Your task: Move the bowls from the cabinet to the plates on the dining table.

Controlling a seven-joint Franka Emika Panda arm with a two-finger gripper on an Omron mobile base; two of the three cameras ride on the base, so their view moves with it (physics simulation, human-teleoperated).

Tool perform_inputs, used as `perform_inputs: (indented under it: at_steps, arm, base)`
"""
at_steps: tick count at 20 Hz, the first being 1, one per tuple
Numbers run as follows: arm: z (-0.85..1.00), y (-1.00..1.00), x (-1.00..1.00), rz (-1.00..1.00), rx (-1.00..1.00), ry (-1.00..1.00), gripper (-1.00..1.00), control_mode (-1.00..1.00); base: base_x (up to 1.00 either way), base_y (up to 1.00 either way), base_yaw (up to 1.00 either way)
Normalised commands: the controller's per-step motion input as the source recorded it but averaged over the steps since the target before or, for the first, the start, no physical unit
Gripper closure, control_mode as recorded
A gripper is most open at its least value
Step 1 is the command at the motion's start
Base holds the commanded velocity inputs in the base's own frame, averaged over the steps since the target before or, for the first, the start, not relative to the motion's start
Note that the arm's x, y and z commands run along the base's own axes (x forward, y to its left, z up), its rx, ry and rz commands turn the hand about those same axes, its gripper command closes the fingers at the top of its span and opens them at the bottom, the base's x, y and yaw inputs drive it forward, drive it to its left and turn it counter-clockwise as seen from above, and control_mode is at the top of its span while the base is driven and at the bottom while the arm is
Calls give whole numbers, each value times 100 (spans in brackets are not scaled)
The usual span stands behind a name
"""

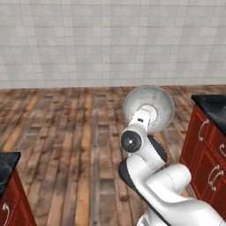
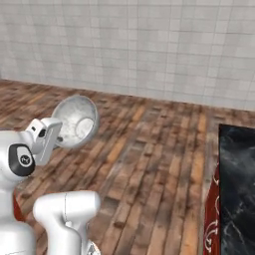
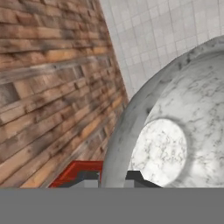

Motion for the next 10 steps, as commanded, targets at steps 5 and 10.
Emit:
perform_inputs:
  at_steps: [5, 10]
  arm:
    - [0, 0, 0, 0, 0, 0, 100, 100]
    - [0, 0, 0, 0, 0, 0, 100, 100]
  base:
    - [100, 50, -14]
    - [100, 48, -1]
